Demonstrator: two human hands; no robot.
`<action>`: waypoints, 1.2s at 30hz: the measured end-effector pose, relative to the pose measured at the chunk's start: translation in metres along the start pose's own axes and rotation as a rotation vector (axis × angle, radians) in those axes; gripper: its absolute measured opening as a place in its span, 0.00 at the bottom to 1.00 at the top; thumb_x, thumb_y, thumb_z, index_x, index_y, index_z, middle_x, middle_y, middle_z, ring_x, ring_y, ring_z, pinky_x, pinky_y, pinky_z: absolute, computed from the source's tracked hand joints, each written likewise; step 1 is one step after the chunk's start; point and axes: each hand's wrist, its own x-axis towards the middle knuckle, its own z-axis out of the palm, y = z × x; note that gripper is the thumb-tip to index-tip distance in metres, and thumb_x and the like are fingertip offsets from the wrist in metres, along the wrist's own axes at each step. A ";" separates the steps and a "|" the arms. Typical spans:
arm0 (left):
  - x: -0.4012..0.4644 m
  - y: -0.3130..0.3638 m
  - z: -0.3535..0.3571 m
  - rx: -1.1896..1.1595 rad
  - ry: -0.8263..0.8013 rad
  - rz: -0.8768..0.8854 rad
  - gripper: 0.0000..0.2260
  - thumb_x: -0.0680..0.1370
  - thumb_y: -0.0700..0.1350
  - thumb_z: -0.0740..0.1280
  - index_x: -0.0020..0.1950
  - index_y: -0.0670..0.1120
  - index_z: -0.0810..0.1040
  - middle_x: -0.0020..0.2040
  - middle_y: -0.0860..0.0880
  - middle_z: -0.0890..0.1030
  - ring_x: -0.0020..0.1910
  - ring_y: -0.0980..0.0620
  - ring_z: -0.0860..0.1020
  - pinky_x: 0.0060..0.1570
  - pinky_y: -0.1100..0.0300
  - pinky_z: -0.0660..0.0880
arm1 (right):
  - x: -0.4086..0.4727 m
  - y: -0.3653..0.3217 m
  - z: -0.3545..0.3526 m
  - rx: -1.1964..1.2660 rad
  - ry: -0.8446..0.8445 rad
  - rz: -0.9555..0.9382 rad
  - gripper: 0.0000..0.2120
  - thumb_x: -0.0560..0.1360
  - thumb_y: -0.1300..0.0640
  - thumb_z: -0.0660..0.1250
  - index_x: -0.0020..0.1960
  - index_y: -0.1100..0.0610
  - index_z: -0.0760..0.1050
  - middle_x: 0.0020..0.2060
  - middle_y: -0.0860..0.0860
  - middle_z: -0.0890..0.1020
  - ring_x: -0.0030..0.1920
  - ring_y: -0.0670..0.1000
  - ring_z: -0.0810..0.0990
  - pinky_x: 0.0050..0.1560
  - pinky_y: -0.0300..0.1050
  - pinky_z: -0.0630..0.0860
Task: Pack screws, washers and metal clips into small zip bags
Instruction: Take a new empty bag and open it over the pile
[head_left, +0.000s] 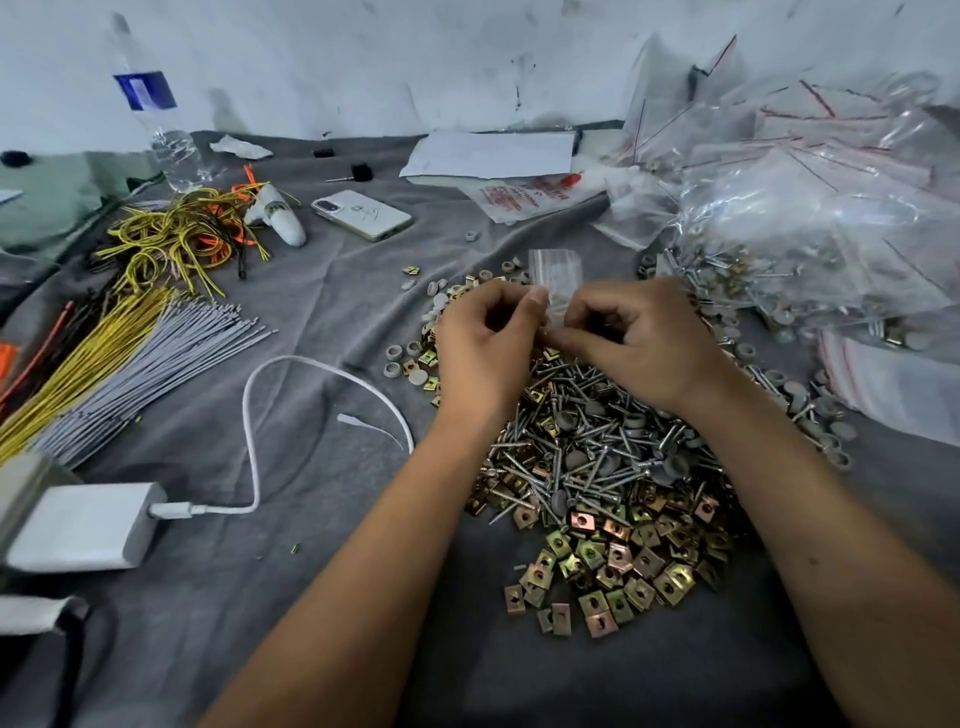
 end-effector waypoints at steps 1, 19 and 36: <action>0.000 0.001 0.000 -0.055 -0.026 -0.030 0.10 0.82 0.40 0.69 0.41 0.43 0.81 0.33 0.48 0.81 0.32 0.56 0.78 0.33 0.63 0.74 | 0.000 0.000 0.000 0.004 0.003 -0.002 0.08 0.75 0.57 0.76 0.40 0.59 0.81 0.33 0.49 0.83 0.34 0.50 0.80 0.38 0.52 0.77; -0.001 0.009 -0.003 -0.275 -0.150 -0.226 0.05 0.81 0.37 0.69 0.47 0.37 0.82 0.41 0.40 0.81 0.34 0.51 0.79 0.34 0.62 0.75 | -0.001 -0.001 0.002 -0.081 0.004 -0.085 0.09 0.72 0.61 0.77 0.37 0.56 0.79 0.34 0.45 0.81 0.36 0.45 0.80 0.38 0.48 0.77; -0.003 0.001 -0.002 0.285 -0.136 0.299 0.06 0.76 0.40 0.75 0.42 0.49 0.82 0.41 0.52 0.82 0.43 0.58 0.80 0.37 0.72 0.72 | 0.001 0.003 0.001 0.388 0.141 0.265 0.11 0.79 0.61 0.72 0.44 0.46 0.86 0.32 0.56 0.84 0.27 0.52 0.78 0.22 0.39 0.69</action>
